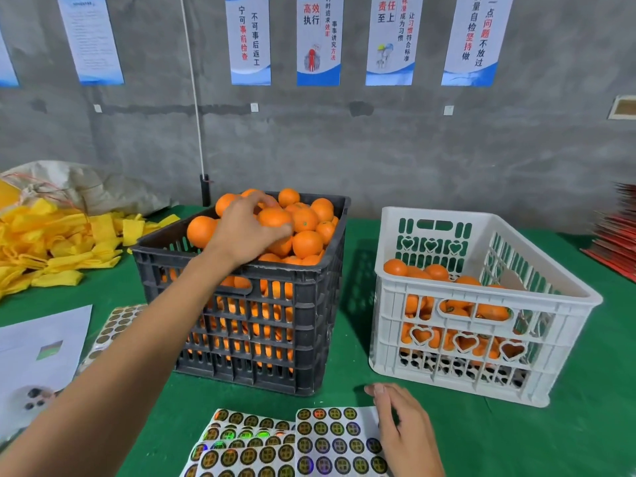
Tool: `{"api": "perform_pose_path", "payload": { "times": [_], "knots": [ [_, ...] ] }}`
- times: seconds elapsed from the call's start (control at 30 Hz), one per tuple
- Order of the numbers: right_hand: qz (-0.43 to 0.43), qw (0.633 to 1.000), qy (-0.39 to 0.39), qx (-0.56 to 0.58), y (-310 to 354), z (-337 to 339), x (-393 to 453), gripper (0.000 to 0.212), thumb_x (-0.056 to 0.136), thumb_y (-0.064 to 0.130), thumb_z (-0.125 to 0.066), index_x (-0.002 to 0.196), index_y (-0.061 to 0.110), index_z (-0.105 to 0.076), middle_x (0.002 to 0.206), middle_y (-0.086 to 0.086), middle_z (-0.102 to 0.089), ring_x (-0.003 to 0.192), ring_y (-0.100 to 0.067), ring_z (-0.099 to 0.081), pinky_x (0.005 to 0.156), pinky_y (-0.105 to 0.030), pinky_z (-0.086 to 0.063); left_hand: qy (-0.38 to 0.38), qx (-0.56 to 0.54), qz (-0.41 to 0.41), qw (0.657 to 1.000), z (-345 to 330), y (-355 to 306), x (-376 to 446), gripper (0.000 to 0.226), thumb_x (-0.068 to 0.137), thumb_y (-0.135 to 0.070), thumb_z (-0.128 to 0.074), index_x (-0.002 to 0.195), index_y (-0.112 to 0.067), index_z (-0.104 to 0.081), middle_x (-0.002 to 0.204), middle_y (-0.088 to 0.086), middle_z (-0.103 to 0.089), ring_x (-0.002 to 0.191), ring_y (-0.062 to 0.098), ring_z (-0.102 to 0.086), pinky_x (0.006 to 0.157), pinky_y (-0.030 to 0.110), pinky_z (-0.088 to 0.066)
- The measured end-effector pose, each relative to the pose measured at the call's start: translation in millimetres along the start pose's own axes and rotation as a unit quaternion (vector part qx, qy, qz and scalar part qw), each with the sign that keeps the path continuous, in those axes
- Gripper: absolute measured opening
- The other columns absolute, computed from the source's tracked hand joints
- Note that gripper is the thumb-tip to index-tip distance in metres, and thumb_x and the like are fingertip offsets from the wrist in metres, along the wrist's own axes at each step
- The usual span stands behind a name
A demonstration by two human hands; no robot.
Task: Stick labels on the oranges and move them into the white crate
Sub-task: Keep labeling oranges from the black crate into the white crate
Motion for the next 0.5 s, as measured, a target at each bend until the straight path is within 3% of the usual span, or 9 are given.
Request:
{"api": "perform_pose_path", "payload": {
  "times": [0.1,0.17,0.27,0.4,0.5],
  "knots": [
    [0.006,1.000,-0.017,-0.005,5,5,-2,0.033,0.103,0.048,-0.036,0.107,0.041,-0.068,0.108,0.030,-0.065,0.110,0.007,-0.059,0.097,-0.027,-0.049,-0.003,-0.198,-0.058,0.979,-7,-37,-28,0.039,0.081,-0.037,-0.084,0.115,-0.027,-0.068,0.112,0.000,-0.065,0.085,0.004,-0.054,0.072,0.009,-0.045],
    [0.007,1.000,-0.025,-0.002,3,7,-3,0.035,0.104,0.046,-0.036,0.108,0.037,-0.070,0.109,0.031,-0.064,0.110,0.006,-0.060,0.098,-0.028,-0.050,-0.006,-0.269,-0.103,0.958,-12,-62,-51,0.042,0.078,-0.042,-0.079,0.115,-0.027,-0.067,0.116,0.004,-0.066,0.091,0.005,-0.056,0.079,0.013,-0.048],
    [0.001,1.000,-0.020,0.007,-1,6,-4,0.038,0.107,0.040,-0.040,0.110,0.027,-0.075,0.110,0.026,-0.067,0.109,0.005,-0.061,0.100,-0.031,-0.050,0.042,-0.374,-0.135,0.917,-40,-81,-95,0.042,0.082,-0.033,-0.078,0.120,-0.022,-0.065,0.121,0.004,-0.066,0.108,0.014,-0.063,0.087,0.027,-0.055],
    [0.008,1.000,-0.026,0.001,0,9,-4,0.035,0.108,0.028,-0.040,0.108,0.020,-0.074,0.106,0.017,-0.069,0.103,0.001,-0.063,0.095,-0.036,-0.052,0.121,-0.385,-0.089,0.911,-105,-66,-163,0.045,0.082,-0.033,-0.081,0.124,-0.031,-0.064,0.127,0.003,-0.061,0.114,0.029,-0.063,0.084,0.040,-0.062],
    [0.008,0.999,-0.039,0.003,-2,14,-3,0.030,0.108,0.022,-0.042,0.093,0.026,-0.068,0.093,0.017,-0.065,0.087,-0.002,-0.060,0.078,-0.035,-0.049,0.135,-0.381,-0.001,0.915,-152,-38,-203,0.047,0.081,-0.037,-0.082,0.123,-0.027,-0.065,0.114,-0.001,-0.064,0.099,0.020,-0.066,0.078,0.034,-0.060]
  ]
}}
Point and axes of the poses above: each hand's wrist, its own x-axis towards the middle knuckle, its own z-axis out of the back of the hand, y = z × x, the point moved 6 cm from there along x, towards the middle knuckle
